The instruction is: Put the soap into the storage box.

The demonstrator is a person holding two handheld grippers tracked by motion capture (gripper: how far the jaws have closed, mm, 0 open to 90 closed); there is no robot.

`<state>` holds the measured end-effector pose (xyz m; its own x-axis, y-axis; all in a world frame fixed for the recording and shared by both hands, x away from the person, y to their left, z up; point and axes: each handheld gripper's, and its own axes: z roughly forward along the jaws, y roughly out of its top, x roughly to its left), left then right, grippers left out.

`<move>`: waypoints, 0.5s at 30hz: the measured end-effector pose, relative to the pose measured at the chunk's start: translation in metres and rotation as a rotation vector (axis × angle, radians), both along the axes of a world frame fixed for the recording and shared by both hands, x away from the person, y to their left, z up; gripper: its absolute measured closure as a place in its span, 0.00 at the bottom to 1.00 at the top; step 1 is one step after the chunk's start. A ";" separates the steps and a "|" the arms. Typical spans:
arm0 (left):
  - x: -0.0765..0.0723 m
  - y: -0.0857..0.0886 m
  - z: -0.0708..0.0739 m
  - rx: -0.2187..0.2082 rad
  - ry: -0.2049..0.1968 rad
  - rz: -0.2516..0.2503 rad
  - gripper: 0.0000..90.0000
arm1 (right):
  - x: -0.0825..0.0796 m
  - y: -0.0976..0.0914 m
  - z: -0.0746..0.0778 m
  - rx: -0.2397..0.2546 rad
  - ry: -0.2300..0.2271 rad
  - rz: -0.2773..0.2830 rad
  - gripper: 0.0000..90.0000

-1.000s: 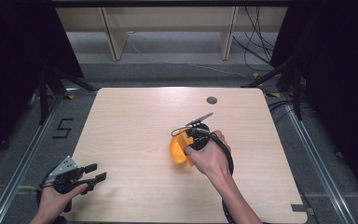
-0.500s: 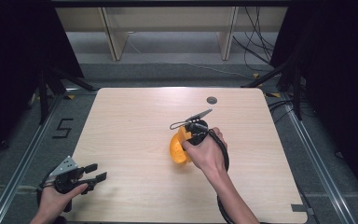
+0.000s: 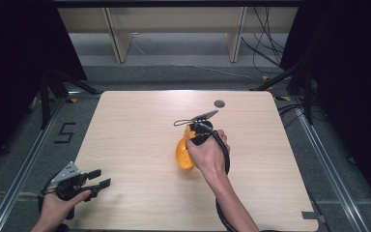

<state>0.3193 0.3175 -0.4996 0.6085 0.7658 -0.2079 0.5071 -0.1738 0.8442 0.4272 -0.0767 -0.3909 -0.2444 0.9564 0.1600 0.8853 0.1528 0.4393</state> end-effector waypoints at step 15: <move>-0.001 -0.001 0.001 0.002 -0.003 0.007 0.42 | 0.004 0.007 0.001 0.008 0.031 -0.069 0.68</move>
<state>0.3181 0.3164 -0.4990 0.6040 0.7702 -0.2046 0.5057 -0.1720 0.8454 0.4309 -0.0694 -0.3902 -0.1725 0.9695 0.1742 0.9067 0.0872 0.4126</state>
